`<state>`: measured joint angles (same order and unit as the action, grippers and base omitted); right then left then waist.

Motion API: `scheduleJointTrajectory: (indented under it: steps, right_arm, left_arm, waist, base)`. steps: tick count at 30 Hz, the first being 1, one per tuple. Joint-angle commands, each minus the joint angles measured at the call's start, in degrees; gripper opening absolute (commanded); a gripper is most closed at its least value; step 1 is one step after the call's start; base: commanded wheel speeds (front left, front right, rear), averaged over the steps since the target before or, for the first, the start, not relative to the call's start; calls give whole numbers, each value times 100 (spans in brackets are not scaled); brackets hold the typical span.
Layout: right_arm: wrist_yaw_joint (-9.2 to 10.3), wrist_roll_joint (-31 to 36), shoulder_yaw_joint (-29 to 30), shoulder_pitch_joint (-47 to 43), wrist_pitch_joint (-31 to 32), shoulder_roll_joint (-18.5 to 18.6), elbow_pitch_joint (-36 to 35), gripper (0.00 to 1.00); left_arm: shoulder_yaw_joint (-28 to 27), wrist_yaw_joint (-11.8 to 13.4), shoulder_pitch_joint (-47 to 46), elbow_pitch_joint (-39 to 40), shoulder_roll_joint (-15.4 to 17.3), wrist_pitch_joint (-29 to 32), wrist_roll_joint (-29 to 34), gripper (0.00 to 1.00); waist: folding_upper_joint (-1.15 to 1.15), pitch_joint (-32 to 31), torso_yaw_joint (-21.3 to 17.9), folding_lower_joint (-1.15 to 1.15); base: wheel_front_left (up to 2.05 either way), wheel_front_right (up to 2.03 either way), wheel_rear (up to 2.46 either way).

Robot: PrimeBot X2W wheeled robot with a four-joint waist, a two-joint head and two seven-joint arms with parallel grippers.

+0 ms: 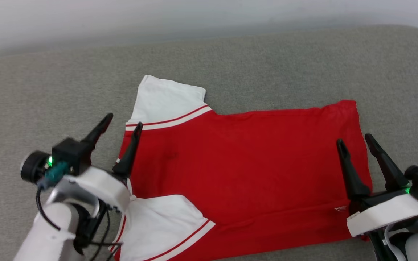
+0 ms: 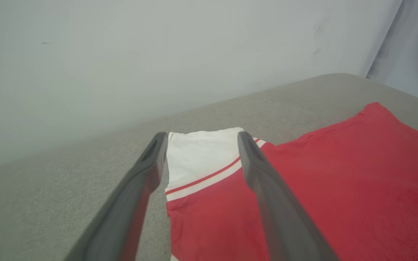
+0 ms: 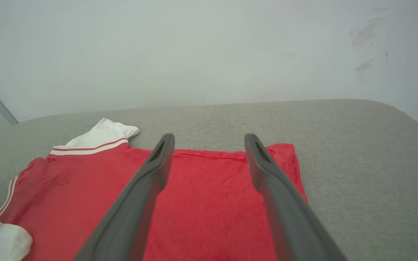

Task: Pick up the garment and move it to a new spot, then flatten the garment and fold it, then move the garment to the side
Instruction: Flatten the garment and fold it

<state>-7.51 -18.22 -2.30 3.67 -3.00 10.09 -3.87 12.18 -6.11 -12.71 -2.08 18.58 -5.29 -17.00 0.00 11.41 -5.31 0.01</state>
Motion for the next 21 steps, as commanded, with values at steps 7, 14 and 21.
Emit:
scheduleJointTrajectory:
  steps: [7, 14, 21]
  right_arm:
    - [5, 139, -219, 449, -159, -307, -130, 100]
    - [5, 126, -500, 792, -346, -467, -54, 100]
    - [5, 14, -801, 961, -479, -547, 43, 100]
  left_arm:
    - [598, -131, -1811, -331, 979, 2056, -889, 100]
    - [896, -137, -3101, -981, 1698, 3742, -1972, 100]
    - [1013, -137, -3830, -1744, 2161, 4728, -2133, 100]
  waist:
    - [0, 1067, -794, -1]
    - [0, 1435, -1232, -1]
    - [0, 1675, -1526, -1]
  base:
    - [0, 0, 0]
    - [0, 0, 0]
    - [0, 0, 0]
